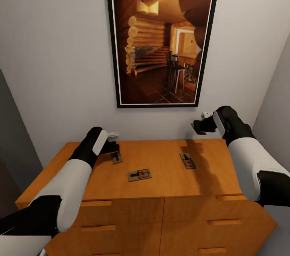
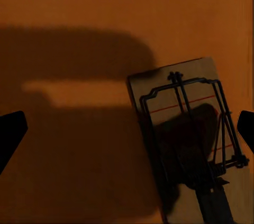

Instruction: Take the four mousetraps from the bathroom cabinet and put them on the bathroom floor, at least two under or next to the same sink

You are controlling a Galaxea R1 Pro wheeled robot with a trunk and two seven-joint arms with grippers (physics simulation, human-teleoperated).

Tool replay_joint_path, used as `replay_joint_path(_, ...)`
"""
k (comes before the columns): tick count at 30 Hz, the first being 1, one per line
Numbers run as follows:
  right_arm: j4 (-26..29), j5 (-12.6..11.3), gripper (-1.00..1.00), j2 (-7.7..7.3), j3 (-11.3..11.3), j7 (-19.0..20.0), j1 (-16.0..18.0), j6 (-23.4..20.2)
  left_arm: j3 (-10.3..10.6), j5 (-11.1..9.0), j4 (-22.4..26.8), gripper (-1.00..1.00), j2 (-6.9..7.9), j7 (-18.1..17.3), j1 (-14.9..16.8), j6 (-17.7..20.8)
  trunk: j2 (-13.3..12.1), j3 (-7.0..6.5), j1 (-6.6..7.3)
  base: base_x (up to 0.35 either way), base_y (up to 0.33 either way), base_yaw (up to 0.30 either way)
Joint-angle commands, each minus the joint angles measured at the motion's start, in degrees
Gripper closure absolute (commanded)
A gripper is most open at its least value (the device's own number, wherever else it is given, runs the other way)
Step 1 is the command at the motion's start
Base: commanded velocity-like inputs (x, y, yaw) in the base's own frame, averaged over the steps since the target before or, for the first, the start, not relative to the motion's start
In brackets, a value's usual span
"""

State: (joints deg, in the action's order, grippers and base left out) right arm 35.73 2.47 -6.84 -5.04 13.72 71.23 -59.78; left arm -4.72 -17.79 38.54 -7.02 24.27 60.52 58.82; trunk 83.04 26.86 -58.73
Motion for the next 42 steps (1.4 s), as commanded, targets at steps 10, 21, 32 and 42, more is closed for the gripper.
replay_joint_path(10,0.0,0.3,1.0,0.05,-0.1,0.2,0.0,-0.2,-0.4,-0.9,2.5,-1.0,-1.48,0.4,0.0,0.3,0.0,0.07,0.0,0.0,0.0,0.0)
replay_joint_path(21,-0.4,0.3,1.0,0.07,-0.1,0.1,0.0,-0.2,-0.1,-1.0,3.3,-1.0,-2.77,0.5,0.0,0.8,0.0,0.07,0.0,0.0,0.0,0.0)
replay_joint_path(32,-0.6,0.3,1.0,0.07,-0.1,0.1,0.0,-0.2,0.3,-0.9,3.3,-1.0,-2.74,0.5,0.0,0.9,0.0,0.07,0.0,0.0,0.0,0.0)
replay_joint_path(42,-0.8,0.3,1.0,0.07,-0.1,0.1,0.0,-0.2,0.3,-0.9,3.3,-1.0,-2.73,0.6,0.0,0.8,0.0,0.0,0.0,0.0,0.0,0.063)
